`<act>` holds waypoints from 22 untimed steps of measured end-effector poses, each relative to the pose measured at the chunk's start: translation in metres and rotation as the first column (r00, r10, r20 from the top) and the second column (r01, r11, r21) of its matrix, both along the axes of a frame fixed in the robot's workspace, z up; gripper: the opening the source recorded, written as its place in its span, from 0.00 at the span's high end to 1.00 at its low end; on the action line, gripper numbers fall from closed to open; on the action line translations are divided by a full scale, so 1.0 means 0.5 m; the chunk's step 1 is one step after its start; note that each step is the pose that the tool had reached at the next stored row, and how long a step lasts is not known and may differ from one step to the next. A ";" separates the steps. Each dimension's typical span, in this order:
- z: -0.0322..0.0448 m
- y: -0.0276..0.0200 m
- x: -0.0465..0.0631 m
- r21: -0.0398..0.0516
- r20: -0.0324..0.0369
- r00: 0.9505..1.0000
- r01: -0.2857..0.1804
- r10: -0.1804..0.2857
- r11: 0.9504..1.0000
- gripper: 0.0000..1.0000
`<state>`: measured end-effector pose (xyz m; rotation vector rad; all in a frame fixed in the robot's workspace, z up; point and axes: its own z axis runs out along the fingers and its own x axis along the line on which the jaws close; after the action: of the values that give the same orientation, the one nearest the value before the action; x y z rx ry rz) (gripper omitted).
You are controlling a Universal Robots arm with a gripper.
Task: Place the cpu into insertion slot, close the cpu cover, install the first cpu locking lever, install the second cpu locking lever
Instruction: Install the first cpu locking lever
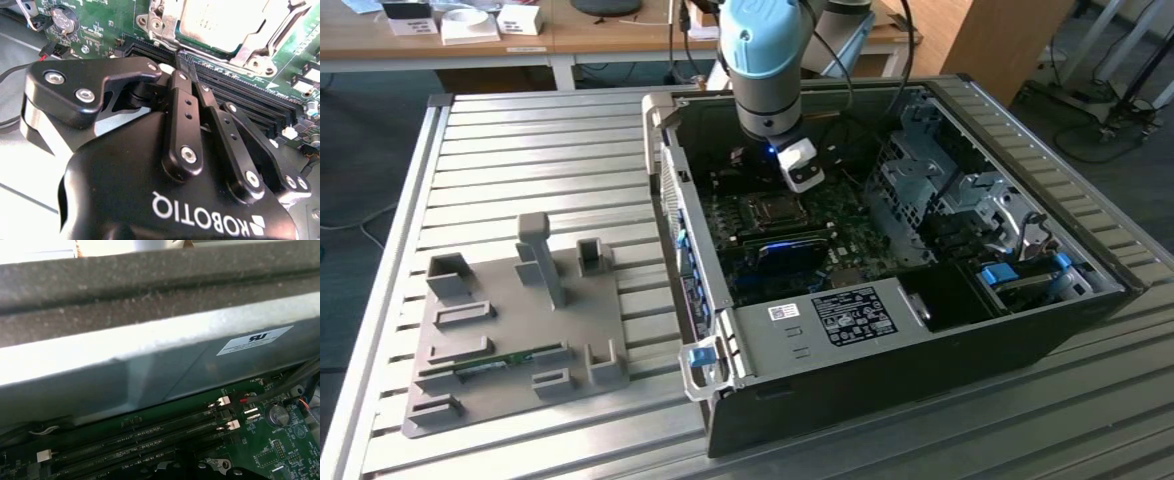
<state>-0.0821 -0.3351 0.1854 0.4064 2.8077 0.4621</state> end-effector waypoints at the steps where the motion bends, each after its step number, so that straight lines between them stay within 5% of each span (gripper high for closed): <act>1: 0.000 -0.0002 0.000 0.000 0.000 1.000 0.000 0.000 1.000 0.89; 16: -0.003 -0.0034 0.000 0.002 0.000 1.000 0.000 0.000 1.000 0.89; 22: -0.003 -0.0037 0.000 0.010 0.000 1.000 0.000 0.000 1.000 0.89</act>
<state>-0.0821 -0.3369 0.1839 0.4082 2.8066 0.4764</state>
